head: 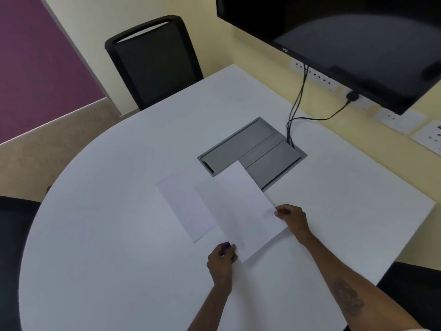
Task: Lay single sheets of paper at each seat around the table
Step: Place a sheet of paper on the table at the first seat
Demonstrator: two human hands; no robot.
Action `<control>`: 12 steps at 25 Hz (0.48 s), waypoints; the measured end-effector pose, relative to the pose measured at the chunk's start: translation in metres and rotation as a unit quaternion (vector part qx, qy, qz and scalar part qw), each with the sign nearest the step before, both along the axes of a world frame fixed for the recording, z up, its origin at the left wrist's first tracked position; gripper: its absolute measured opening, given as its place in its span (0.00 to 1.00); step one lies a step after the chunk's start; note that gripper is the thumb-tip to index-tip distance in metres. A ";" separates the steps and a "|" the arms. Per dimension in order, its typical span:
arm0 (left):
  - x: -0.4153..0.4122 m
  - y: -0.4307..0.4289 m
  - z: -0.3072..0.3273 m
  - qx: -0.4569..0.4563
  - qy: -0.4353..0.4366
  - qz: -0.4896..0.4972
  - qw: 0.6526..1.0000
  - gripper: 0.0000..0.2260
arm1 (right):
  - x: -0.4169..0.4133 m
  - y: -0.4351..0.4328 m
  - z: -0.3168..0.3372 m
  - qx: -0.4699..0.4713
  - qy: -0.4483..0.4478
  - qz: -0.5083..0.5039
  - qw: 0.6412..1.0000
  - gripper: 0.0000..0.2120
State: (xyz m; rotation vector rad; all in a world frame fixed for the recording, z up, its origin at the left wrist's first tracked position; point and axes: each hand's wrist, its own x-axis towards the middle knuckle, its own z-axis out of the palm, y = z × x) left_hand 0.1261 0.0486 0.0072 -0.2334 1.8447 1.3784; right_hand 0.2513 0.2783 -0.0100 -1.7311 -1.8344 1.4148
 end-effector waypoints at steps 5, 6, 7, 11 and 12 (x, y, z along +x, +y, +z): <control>0.068 0.032 0.004 0.021 -0.046 -0.020 0.999 0.05 | 0.078 0.030 0.007 0.001 -0.014 -0.030 0.999 0.07; 0.080 0.039 0.004 0.023 -0.055 -0.025 0.998 0.04 | 0.092 0.036 0.009 -0.002 -0.015 -0.037 0.999 0.07; 0.088 0.043 0.004 0.022 -0.063 -0.030 0.997 0.04 | 0.101 0.040 0.011 -0.005 -0.014 -0.042 0.999 0.07; 0.126 0.064 0.004 0.016 -0.084 -0.060 0.995 0.04 | 0.142 0.062 0.010 -0.002 -0.025 -0.057 0.998 0.06; 0.135 0.071 0.002 0.012 -0.085 -0.066 0.994 0.04 | 0.151 0.068 0.008 0.002 -0.030 -0.058 0.998 0.06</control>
